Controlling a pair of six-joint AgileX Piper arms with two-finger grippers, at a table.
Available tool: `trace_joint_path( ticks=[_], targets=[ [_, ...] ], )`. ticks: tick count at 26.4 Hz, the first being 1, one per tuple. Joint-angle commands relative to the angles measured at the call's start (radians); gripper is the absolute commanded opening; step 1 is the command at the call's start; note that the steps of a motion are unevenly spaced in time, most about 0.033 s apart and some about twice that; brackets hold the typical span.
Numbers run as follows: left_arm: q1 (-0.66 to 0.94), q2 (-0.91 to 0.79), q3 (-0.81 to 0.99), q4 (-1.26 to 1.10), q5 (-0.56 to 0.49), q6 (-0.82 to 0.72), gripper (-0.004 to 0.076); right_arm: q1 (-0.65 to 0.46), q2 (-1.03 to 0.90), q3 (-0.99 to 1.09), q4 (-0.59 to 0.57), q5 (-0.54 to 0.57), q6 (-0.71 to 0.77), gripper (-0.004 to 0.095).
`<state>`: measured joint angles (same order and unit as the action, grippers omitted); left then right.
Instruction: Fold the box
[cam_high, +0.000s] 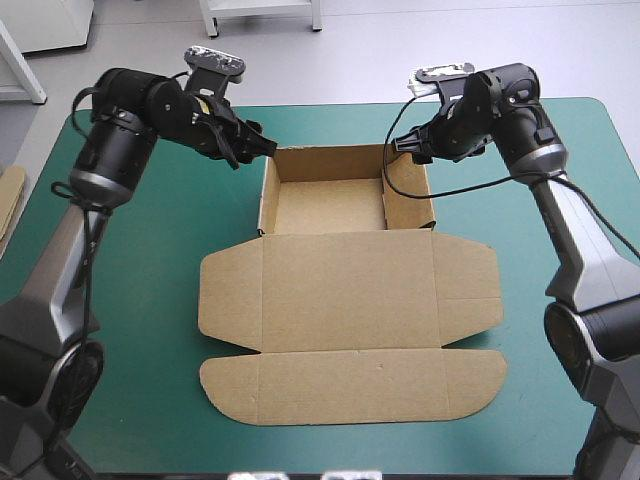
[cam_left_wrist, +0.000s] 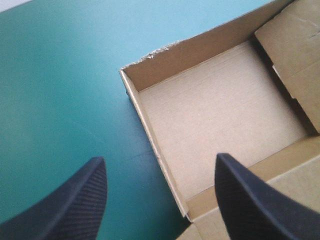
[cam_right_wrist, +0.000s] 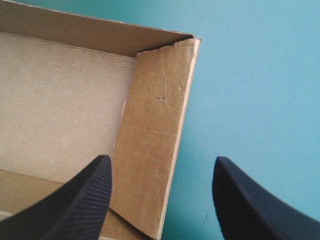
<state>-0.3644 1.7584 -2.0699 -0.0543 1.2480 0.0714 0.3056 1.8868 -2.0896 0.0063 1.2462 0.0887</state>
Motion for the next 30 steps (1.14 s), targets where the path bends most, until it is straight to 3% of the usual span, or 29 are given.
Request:
trace_joint_path(
  ticks=[1, 7, 21, 30],
  targets=[
    [-0.006, -0.146, 0.037, -0.004, 0.044, 0.008, 0.0459, 0.015, -0.107, 0.009, -0.006, -0.001, -0.019, 0.0564],
    [-0.006, -0.385, 0.254, -0.004, 0.044, 0.008, 0.0455, 0.015, -0.159, 0.093, -0.056, -0.001, -0.024, 0.0564],
    [-0.006, -1.070, 0.820, -0.006, 0.044, -0.030, 0.0455, 0.015, -0.188, 0.164, -0.047, -0.036, -0.032, 0.0564],
    [-0.006, -1.275, 0.964, 0.054, 0.044, -0.048, 0.0455, 0.015, -0.052, 0.153, -0.049, -0.148, 0.004, 0.0564]
  ],
)
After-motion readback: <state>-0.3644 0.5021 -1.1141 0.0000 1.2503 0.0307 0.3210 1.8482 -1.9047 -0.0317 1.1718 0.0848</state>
